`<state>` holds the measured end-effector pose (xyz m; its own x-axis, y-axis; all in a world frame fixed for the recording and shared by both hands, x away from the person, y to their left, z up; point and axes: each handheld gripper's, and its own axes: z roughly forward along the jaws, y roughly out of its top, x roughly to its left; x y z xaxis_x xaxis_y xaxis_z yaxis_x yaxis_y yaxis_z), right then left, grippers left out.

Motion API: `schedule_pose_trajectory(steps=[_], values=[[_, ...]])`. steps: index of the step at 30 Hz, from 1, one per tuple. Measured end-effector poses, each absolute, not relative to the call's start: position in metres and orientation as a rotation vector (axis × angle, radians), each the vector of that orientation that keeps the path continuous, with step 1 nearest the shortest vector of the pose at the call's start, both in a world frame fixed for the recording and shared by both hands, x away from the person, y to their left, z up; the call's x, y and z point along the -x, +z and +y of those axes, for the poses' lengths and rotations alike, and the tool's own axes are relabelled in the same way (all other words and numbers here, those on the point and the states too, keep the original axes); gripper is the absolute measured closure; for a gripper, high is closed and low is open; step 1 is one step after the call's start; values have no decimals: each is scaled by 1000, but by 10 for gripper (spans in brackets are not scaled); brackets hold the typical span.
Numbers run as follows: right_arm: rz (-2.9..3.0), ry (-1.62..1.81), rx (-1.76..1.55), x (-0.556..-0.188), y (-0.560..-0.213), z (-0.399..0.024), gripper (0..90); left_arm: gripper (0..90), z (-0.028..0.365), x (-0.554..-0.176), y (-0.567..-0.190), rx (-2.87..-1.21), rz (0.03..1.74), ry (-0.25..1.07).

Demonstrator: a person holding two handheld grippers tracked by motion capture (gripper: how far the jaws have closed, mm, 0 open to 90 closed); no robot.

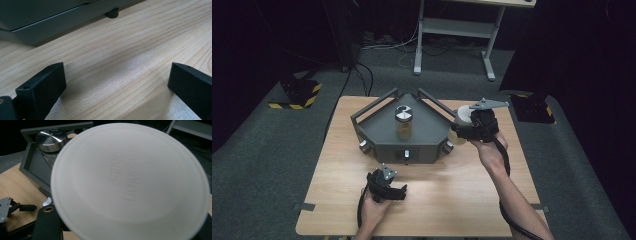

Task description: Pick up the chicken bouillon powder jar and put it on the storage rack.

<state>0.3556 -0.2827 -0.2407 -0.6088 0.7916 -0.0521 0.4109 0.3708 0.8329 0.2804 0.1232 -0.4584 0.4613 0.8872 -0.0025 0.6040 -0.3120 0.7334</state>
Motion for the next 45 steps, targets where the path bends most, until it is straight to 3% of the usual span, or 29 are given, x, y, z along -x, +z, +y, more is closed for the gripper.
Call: schedule_pose_trajectory(steps=[17, 45], values=[[2242, 1126, -1030, -386, -231, -239, 336, 21, 125, -281, -458, -2031, 1241, 529], [2264, 1061, -1113, -421, -261, -205, 338, 21, 125, -281, -459, -2025, 1242, 526]])
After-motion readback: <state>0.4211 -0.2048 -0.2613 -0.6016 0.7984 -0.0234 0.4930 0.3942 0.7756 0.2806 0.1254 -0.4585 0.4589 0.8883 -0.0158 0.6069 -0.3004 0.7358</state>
